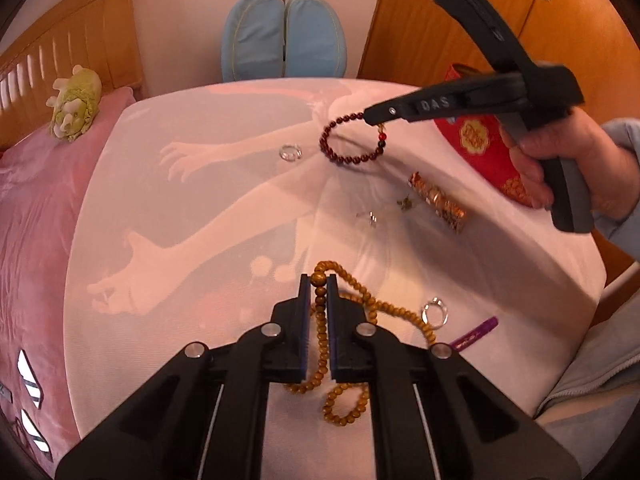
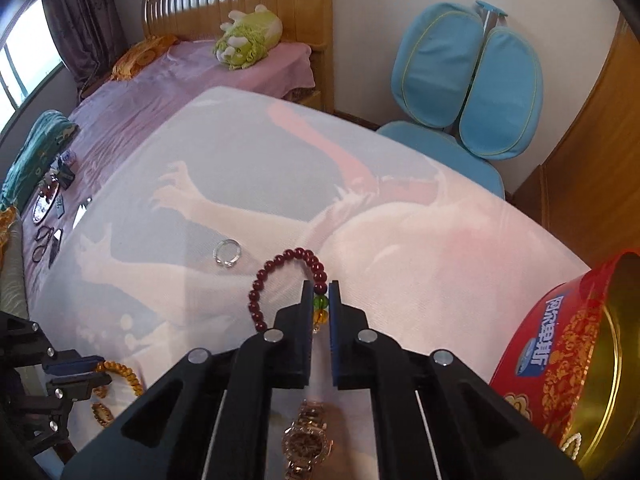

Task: Organize jewelry
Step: 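Grasp the wooden bead necklace with the left tool while the right grasps the dark red bracelet, then carry the necklace and dark red bracelet over the red tin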

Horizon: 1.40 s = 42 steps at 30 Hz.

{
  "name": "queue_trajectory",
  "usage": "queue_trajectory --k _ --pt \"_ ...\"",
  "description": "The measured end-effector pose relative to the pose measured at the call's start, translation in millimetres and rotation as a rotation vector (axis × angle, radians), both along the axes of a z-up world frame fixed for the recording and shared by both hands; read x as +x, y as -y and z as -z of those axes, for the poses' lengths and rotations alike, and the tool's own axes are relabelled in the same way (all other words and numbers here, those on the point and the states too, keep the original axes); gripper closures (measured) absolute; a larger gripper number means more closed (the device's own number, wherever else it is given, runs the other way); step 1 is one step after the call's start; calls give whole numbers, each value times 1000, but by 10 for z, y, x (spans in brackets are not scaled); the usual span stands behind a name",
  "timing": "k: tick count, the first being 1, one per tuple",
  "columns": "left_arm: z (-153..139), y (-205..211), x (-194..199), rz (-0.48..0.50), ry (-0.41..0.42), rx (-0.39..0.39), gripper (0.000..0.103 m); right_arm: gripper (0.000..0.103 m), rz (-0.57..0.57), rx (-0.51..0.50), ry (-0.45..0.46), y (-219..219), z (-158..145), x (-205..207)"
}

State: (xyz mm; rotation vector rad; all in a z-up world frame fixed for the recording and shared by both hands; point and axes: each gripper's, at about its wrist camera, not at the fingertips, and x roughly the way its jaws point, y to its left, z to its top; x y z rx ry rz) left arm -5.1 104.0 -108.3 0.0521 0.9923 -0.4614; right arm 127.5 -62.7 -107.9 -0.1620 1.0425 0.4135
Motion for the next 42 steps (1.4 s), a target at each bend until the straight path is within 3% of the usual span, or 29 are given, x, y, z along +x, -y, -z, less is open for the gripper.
queue_trajectory --k 6,11,17,30,42 --pt "-533 -73 97 -87 68 -133 95 95 24 122 120 290 -658 -334" --pt "-965 3 97 -103 139 -154 95 95 77 204 208 694 -1114 -619" --pt "-1349 270 216 -95 195 -109 95 95 173 232 302 1254 -1440 -905" --pt "-2024 1262 498 86 291 -171 95 95 430 210 397 2418 -1609 -1377" --pt "-2396 2158 765 316 320 -178 95 95 597 156 395 2988 -1520 -1389"
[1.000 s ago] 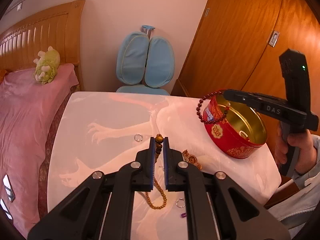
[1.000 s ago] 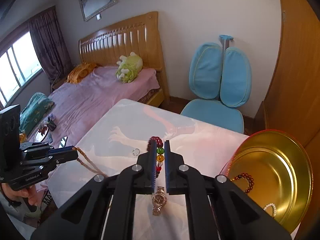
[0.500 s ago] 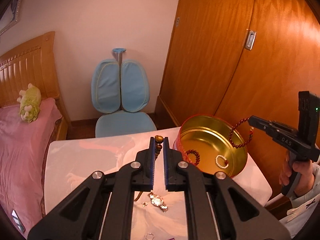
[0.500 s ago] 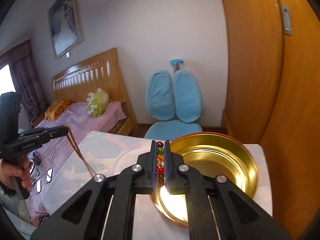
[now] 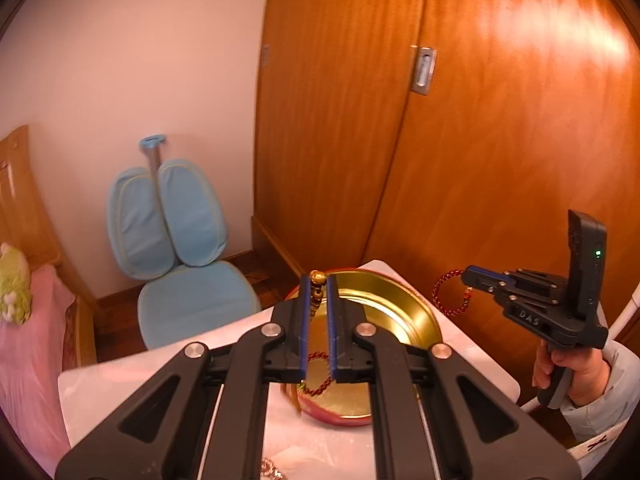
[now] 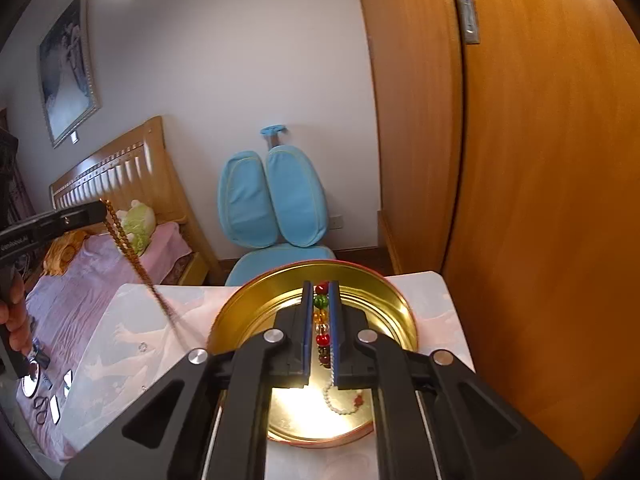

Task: Organize jewelry
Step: 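Carry the necklace and dark red bracelet over the red tin, then open the left tool into the tin while the right tool releases its bracelet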

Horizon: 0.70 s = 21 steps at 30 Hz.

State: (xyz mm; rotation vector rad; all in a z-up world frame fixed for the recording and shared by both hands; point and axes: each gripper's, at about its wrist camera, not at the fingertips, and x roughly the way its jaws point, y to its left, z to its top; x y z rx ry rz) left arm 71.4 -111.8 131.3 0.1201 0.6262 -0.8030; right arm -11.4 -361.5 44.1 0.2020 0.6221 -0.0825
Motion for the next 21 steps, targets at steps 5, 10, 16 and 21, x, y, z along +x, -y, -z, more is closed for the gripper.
queue_trajectory --k 5,10,16,21 --pt "-99 326 85 93 10 7 95 95 15 30 -29 112 50 92" --pt "-59 571 177 164 3 15 95 95 14 38 -80 93 179 218" --pt "521 964 446 230 -88 120 95 95 -23 55 -207 -27 563 437" --pt "1165 1285 582 290 -150 277 95 95 -92 97 -325 -162 925 582"
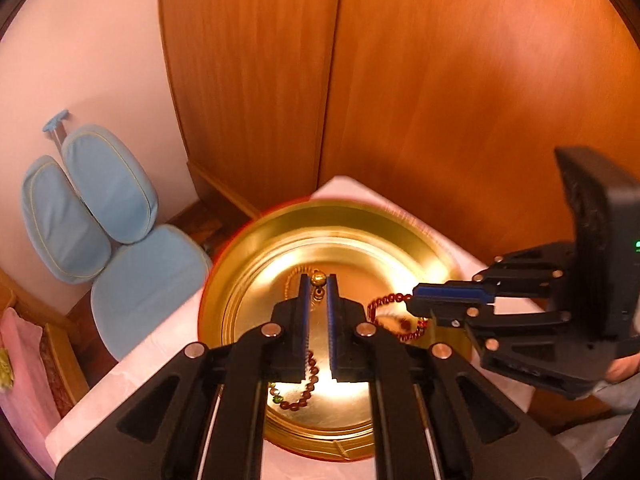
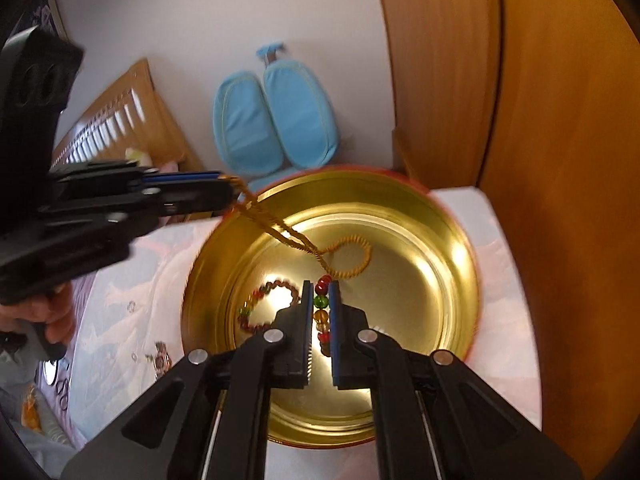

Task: Organize jewelry
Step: 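Open the left tool into the tin while the right tool releases its bracelet, then withdraw both open tools from the tin toward the watch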

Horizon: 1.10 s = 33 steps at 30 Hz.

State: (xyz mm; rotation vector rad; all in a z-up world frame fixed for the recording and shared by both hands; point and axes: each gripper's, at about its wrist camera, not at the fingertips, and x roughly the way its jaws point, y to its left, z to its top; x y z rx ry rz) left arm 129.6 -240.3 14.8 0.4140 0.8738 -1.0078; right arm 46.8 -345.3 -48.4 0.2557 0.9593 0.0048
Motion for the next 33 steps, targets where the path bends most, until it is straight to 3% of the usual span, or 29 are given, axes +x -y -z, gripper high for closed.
queue_trajectory --k 7,22,24,25,26,27,29,33 --pt "584 109 118 10 -75 136 95 95 13 -29 -114 39 379 244" --pt "775 137 138 11 -70 196 95 95 34 -31 -153 176 535 453" --pt "801 149 90 41 -49 212 93 89 5 -13 -145 150 534 475" --pt "784 140 24 58 -22 231 77 68 6 -26 -128 147 514 462" --pt "775 137 -26 63 14 251 36 40 23 -66 -97 127 463 430" --pt "763 127 -77 60 57 264 20 32 37 -101 -63 109 410 397" --pt "702 76 -177 67 135 237 16 20 37 -120 -29 85 364 359" --pt "676 52 -208 66 114 236 16 17 39 -119 -36 95 365 333"
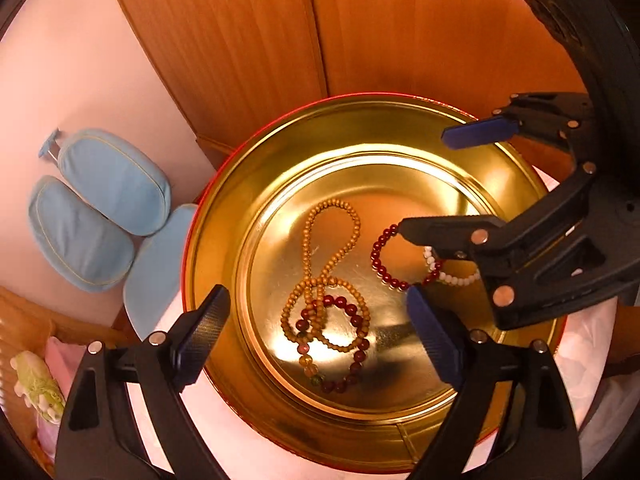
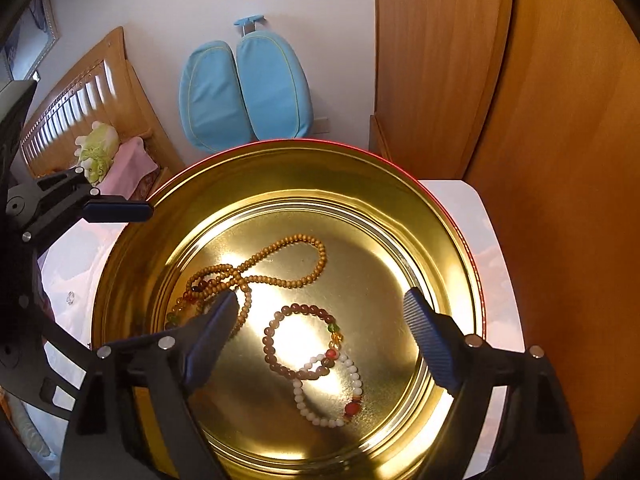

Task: Organize jewelry
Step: 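Withdraw both open tools from the tin toward the watch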

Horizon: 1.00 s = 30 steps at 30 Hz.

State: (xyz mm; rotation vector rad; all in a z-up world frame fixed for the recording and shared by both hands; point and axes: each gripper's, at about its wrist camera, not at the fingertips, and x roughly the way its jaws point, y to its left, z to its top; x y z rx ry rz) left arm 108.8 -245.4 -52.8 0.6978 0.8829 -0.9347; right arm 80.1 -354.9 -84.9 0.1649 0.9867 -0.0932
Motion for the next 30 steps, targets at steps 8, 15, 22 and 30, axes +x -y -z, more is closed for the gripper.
queue_trajectory --k 8,15,22,30 --pt "-59 -5 -43 -3 -4 -3 16 17 6 23 6 3 -45 -68" --pt "-104 -106 28 -45 -14 -42 16 15 21 78 37 0 -159 -157" --pt "-450 -660 70 -140 -39 -169 16 11 17 200 111 -61 -339 -327" --pt "-694 -1512 71 -337 -39 -274 16 10 -75 257 172 -448 -535 -395"
